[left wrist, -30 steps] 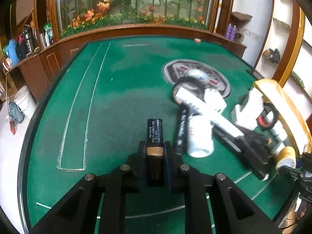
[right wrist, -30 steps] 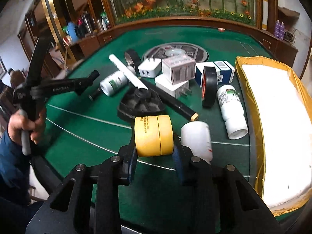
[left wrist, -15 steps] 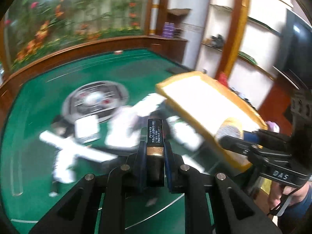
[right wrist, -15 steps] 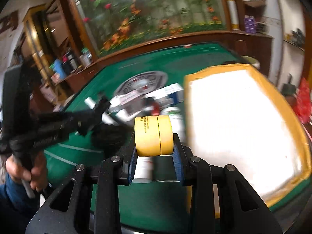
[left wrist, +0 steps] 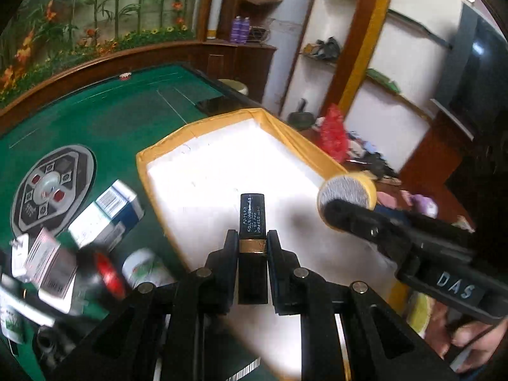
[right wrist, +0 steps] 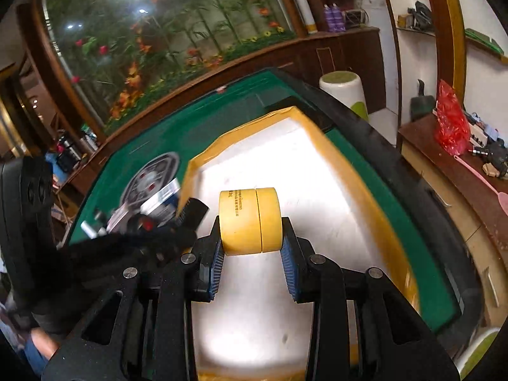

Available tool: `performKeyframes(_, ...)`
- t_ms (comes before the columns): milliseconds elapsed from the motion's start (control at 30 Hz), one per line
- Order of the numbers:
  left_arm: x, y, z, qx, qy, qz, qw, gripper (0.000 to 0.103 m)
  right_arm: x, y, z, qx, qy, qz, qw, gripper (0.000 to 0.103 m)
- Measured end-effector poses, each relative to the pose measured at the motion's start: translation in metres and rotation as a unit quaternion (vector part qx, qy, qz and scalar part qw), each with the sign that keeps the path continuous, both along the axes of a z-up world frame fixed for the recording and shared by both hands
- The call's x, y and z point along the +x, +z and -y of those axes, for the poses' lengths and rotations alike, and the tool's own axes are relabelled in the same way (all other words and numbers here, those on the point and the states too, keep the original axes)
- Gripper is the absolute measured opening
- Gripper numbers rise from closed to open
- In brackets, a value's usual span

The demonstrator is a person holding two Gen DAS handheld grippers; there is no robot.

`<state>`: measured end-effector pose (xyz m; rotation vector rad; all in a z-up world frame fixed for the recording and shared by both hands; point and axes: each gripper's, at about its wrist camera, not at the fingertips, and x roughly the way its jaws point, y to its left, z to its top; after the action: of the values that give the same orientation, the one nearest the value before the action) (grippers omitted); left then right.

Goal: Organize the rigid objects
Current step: 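Carry the lipstick and tape roll into the white tray and open both tools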

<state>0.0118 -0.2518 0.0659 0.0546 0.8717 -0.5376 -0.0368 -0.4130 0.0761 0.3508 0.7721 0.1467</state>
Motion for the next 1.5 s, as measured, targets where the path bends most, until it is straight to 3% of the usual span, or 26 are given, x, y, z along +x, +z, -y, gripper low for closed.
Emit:
performKeyframes(233, 0.015, -0.018, -0.001, 0.02, 0.053, 0.007, 0.9983, 0.017, 0.075, -0.017, 0.007, 0.001, 0.005, -0.057, 0.998, 0.032)
performKeyframes(433, 0.017, -0.018, -0.005, 0.03, 0.085, 0.023, 0.9957, 0.017, 0.106, -0.039, -0.003, -0.011, 0.005, -0.084, 0.996, 0.031)
performKeyframes(600, 0.02, -0.027, 0.0, 0.062, 0.086, 0.01, 0.9943, 0.018, 0.115, -0.048, -0.012, -0.028, -0.003, -0.085, 0.996, 0.031)
performKeyframes(900, 0.012, -0.03, 0.011, 0.103, 0.081, 0.042, 0.9905, 0.018, 0.118, -0.049, -0.024, -0.031, -0.001, -0.067, 0.997, 0.031)
performKeyframes(1100, 0.013, -0.027, 0.007, 0.081, 0.087, 0.033, 0.9924, 0.018, 0.115, -0.044, -0.027, -0.024, 0.01, -0.049, 0.998, 0.032)
performKeyframes(1500, 0.012, -0.03, 0.017, 0.097, 0.075, 0.044, 0.9915, 0.019, 0.111, -0.041, -0.021, -0.003, 0.01, -0.038, 0.999, 0.033)
